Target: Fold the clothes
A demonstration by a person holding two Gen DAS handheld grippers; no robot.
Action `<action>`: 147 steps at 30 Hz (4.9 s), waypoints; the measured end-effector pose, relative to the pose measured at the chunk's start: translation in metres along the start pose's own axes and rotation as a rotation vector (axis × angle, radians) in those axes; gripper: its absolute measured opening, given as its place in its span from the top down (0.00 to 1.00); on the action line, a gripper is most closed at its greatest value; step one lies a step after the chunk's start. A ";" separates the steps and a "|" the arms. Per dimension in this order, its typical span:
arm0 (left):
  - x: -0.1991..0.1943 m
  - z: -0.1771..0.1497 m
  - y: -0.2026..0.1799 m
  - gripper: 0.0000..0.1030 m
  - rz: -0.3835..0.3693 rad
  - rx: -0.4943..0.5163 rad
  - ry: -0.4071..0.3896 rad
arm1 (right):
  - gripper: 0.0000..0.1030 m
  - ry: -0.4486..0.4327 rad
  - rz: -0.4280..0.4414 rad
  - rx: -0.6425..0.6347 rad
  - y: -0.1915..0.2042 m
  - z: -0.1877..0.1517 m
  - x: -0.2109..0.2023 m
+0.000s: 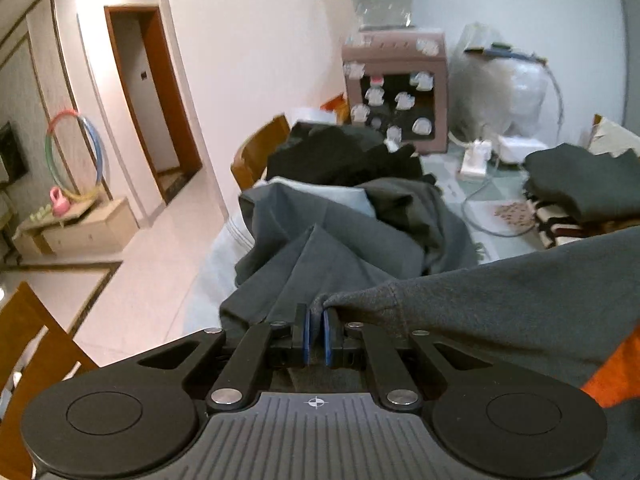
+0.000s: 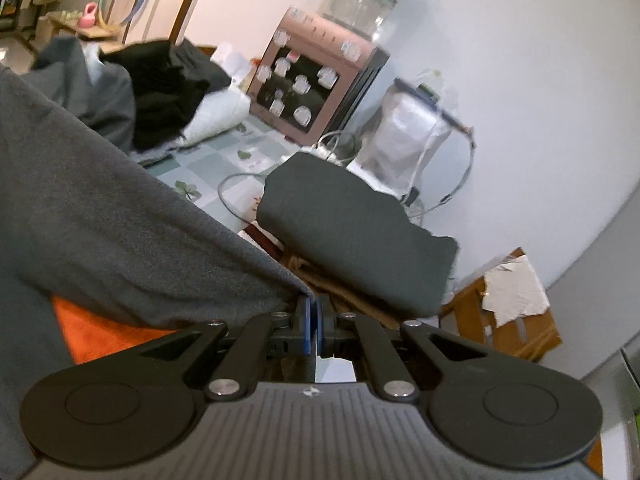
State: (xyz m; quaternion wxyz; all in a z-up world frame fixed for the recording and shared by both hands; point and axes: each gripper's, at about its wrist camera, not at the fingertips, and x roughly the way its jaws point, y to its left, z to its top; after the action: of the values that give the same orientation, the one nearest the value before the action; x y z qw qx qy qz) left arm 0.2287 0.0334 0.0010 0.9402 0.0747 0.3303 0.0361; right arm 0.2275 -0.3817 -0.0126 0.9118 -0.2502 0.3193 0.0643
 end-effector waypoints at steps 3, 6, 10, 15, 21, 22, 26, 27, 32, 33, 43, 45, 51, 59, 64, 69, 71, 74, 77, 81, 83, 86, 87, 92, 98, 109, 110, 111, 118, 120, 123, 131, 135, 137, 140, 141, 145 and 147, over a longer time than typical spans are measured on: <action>0.028 0.001 0.003 0.91 -0.017 -0.026 0.044 | 0.96 0.043 0.033 -0.010 0.001 0.008 0.044; 0.049 -0.001 0.007 0.91 -0.024 -0.047 0.079 | 0.96 0.078 0.058 -0.018 0.007 0.011 0.082; 0.065 -0.006 0.015 0.90 -0.074 -0.099 0.098 | 0.94 0.117 0.099 -0.011 0.017 0.010 0.117; 0.058 -0.006 0.029 0.62 -0.168 -0.185 0.095 | 0.59 0.116 0.106 -0.010 0.025 0.007 0.115; 0.020 -0.011 0.040 0.49 -0.221 -0.211 0.080 | 0.45 0.115 0.099 0.077 0.008 0.001 0.069; 0.014 -0.015 0.042 0.49 -0.225 -0.212 0.084 | 0.44 0.121 0.105 0.107 0.005 -0.004 0.059; -0.011 -0.037 0.048 0.47 -0.230 -0.221 0.112 | 0.41 0.153 0.128 0.220 -0.003 -0.027 0.020; -0.017 -0.044 0.050 0.47 -0.229 -0.225 0.121 | 0.39 0.159 0.133 0.243 -0.003 -0.034 0.011; -0.041 -0.078 0.061 0.45 -0.225 -0.262 0.155 | 0.36 0.198 0.124 0.293 0.012 -0.070 -0.030; -0.046 -0.084 0.063 0.45 -0.222 -0.268 0.161 | 0.35 0.206 0.123 0.304 0.015 -0.077 -0.037; -0.066 -0.161 0.076 0.33 -0.203 -0.360 0.269 | 0.31 0.282 0.130 0.445 0.078 -0.134 -0.098; -0.066 -0.177 0.076 0.33 -0.200 -0.365 0.296 | 0.31 0.305 0.134 0.491 0.096 -0.146 -0.107; -0.063 -0.208 0.076 0.33 -0.253 -0.409 0.346 | 0.31 0.360 0.165 0.638 0.144 -0.173 -0.125; -0.049 -0.229 0.078 0.33 -0.396 -0.591 0.352 | 0.31 0.362 0.205 0.886 0.183 -0.190 -0.130; -0.039 -0.231 0.068 0.33 -0.404 -0.642 0.366 | 0.43 0.364 0.186 0.902 0.203 -0.182 -0.121; -0.032 -0.231 0.059 0.65 -0.405 -0.724 0.349 | 0.73 0.353 0.119 0.906 0.208 -0.181 -0.122; -0.031 -0.229 0.058 0.91 -0.402 -0.722 0.346 | 0.96 0.339 0.129 0.919 0.205 -0.183 -0.123; -0.038 -0.218 0.063 0.93 -0.384 -0.722 0.298 | 0.97 0.320 0.129 0.905 0.198 -0.182 -0.130; -0.051 -0.202 0.072 0.94 -0.358 -0.737 0.237 | 0.97 0.301 0.104 0.834 0.187 -0.175 -0.142; -0.075 -0.173 0.077 0.94 -0.321 -0.705 0.133 | 0.97 0.288 0.013 0.696 0.155 -0.174 -0.165; -0.083 -0.161 0.078 0.94 -0.314 -0.702 0.102 | 0.97 0.290 -0.040 0.637 0.132 -0.176 -0.177; -0.095 -0.144 0.078 0.94 -0.309 -0.707 0.062 | 0.97 0.307 -0.128 0.519 0.098 -0.181 -0.192; -0.098 -0.139 0.078 0.94 -0.309 -0.715 0.056 | 0.97 0.312 -0.156 0.474 0.088 -0.183 -0.195; -0.107 -0.129 0.079 0.94 -0.331 -0.803 0.087 | 0.98 0.296 -0.325 0.193 0.046 -0.177 -0.217; -0.117 -0.132 0.076 0.94 -0.326 -0.812 0.113 | 0.97 0.222 -0.417 0.014 0.037 -0.171 -0.243; -0.097 -0.177 0.088 0.94 -0.167 -0.718 0.273 | 0.97 0.441 -0.132 0.179 0.123 -0.265 -0.222; -0.095 -0.179 0.087 0.94 -0.160 -0.703 0.280 | 0.97 0.457 -0.116 0.208 0.124 -0.271 -0.223; -0.093 -0.180 0.087 0.94 -0.157 -0.688 0.286 | 0.97 0.467 -0.112 0.231 0.124 -0.275 -0.224; -0.091 -0.182 0.082 0.94 -0.140 -0.646 0.297 | 0.90 0.424 -0.172 0.481 0.074 -0.274 -0.235; -0.093 -0.182 0.081 0.94 -0.138 -0.645 0.294 | 0.79 0.408 -0.187 0.553 0.054 -0.273 -0.232; -0.097 -0.181 0.080 0.94 -0.134 -0.646 0.281 | 0.66 0.389 -0.185 0.666 0.029 -0.274 -0.219; -0.112 -0.177 0.073 0.94 -0.113 -0.657 0.230 | 0.53 0.410 -0.140 0.862 -0.045 -0.277 -0.141; -0.115 -0.176 0.072 0.94 -0.102 -0.699 0.218 | 0.97 0.480 -0.104 0.876 -0.064 -0.290 -0.103; -0.117 -0.177 0.071 0.94 -0.099 -0.723 0.214 | 0.97 0.471 -0.129 0.874 -0.071 -0.291 -0.104; -0.120 -0.177 0.069 0.94 -0.094 -0.741 0.214 | 0.97 0.374 -0.188 0.898 -0.084 -0.288 -0.140; -0.121 -0.177 0.068 0.94 -0.089 -0.739 0.212 | 0.97 0.337 -0.214 0.911 -0.089 -0.288 -0.157; -0.122 -0.177 0.061 0.94 -0.080 -0.731 0.210 | 0.97 0.274 -0.324 0.979 -0.093 -0.307 -0.223; -0.121 -0.177 0.058 0.94 -0.072 -0.719 0.211 | 0.97 0.298 -0.362 1.015 -0.087 -0.326 -0.241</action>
State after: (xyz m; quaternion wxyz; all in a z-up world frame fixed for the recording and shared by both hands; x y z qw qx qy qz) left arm 0.0225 0.0967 -0.0516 0.8680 -0.2759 0.3939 0.1240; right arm -0.1175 -0.6094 -0.0475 0.8593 0.1632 0.3877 -0.2911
